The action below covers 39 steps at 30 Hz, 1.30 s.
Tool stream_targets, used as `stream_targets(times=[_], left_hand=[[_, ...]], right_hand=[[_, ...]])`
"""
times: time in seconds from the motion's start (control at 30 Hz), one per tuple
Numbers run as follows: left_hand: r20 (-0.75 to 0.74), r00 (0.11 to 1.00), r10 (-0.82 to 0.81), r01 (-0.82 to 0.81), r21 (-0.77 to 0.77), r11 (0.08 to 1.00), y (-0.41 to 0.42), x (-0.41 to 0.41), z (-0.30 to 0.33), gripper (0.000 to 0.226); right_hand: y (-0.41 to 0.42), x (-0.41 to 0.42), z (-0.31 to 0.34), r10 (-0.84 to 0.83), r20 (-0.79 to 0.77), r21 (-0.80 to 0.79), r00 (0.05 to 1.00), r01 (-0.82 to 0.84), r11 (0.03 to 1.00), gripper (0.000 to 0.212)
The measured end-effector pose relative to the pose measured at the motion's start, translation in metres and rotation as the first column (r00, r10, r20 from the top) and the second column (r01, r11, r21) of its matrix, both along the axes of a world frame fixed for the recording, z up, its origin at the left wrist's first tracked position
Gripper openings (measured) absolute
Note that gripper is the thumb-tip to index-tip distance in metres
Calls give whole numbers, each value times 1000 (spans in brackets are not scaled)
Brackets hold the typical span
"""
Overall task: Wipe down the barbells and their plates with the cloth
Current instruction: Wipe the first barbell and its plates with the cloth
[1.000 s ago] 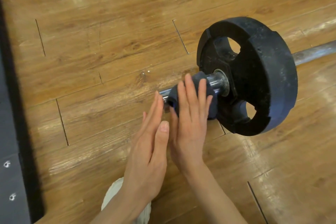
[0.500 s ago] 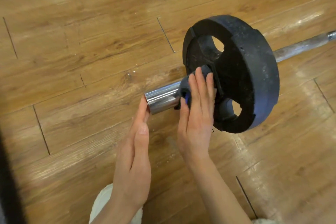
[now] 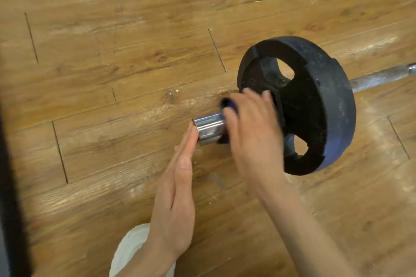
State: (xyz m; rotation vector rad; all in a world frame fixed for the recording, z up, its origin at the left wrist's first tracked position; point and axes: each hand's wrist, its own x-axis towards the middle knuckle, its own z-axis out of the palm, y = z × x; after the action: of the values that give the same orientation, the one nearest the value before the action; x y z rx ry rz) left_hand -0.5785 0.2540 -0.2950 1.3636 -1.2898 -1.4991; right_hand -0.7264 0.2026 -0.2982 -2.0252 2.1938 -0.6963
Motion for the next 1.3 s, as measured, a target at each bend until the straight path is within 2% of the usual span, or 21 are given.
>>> stream_targets(times=[0.07, 0.13, 0.2, 0.27, 0.33, 0.4, 0.47, 0.53, 0.6, 0.63, 0.7, 0.77, 0.9, 0.97, 1.03, 1.1, 1.17, 1.3], left_hand=[[2, 1000, 3, -3, -1, 1000, 0, -1, 1, 72], [-4, 1000, 9, -9, -10, 1000, 2, -2, 2, 70], [-5, 1000, 10, -10, -4, 1000, 3, 0, 2, 67], [1, 1000, -7, 7, -5, 1000, 3, 1, 2, 67], [14, 1000, -10, 10, -12, 1000, 3, 1, 2, 62], [21, 1000, -9, 9, -12, 1000, 4, -1, 1, 62], [8, 1000, -19, 19, 15, 1000, 5, 0, 1, 65], [1, 999, -48, 48, 8, 999, 3, 2, 1, 65], [7, 998, -58, 58, 9, 998, 1, 2, 1, 68], [6, 998, -60, 59, 14, 998, 1, 2, 1, 70], [13, 998, -67, 67, 5, 998, 2, 0, 0, 69], [30, 997, -65, 65, -10, 998, 3, -1, 0, 62], [150, 985, -82, 93, -66, 994, -6, -2, 0, 49], [325, 938, -121, 183, -168, 969, -17, -5, -2, 61], [563, 821, -100, 327, -318, 890, -32, -7, -11, 69], [718, 694, -58, 445, -365, 818, -49, -8, -20, 69], [769, 636, -65, 496, -342, 798, -64, -5, -24, 68], [812, 583, -19, 548, -376, 747, -88, 3, -24, 68]], right_hand=[[-3, 9, 6, -72, 47, 26, 996, 71, 997, 47], [2, 25, 5, 69, 63, 69, 996, -73, 995, 52], [-1, 14, 5, 176, -11, 72, 984, -175, 982, 49], [-12, -2, 7, 57, -87, 58, 995, -52, 997, 49], [-15, 10, 7, -58, -96, 91, 994, 67, 994, 50], [-9, 31, 3, 44, -61, 98, 997, -38, 994, 47], [-7, 21, 2, 177, -89, 69, 980, -171, 983, 43], [-11, -1, -1, 64, -138, 30, 988, -60, 998, 44], [-6, 4, -3, -119, -55, -12, 991, 118, 993, 44], [1, 15, -7, -158, -10, -9, 987, 158, 987, 45], [21, 29, -17, -109, 34, -25, 993, 110, 994, 49], [26, 15, -20, -41, 12, -42, 999, 41, 998, 52], [2, -1, -19, -100, 48, -48, 994, 103, 994, 56], [-9, 4, -18, -97, 45, -49, 994, 99, 994, 54], [-23, 0, -15, -69, 34, -52, 997, 71, 996, 49], [-36, 0, -14, -55, 32, -59, 998, 56, 997, 47], [-37, 7, -18, -35, 37, -92, 999, 38, 995, 46], [-39, -9, -33, 101, -42, -147, 994, -106, 983, 48]])
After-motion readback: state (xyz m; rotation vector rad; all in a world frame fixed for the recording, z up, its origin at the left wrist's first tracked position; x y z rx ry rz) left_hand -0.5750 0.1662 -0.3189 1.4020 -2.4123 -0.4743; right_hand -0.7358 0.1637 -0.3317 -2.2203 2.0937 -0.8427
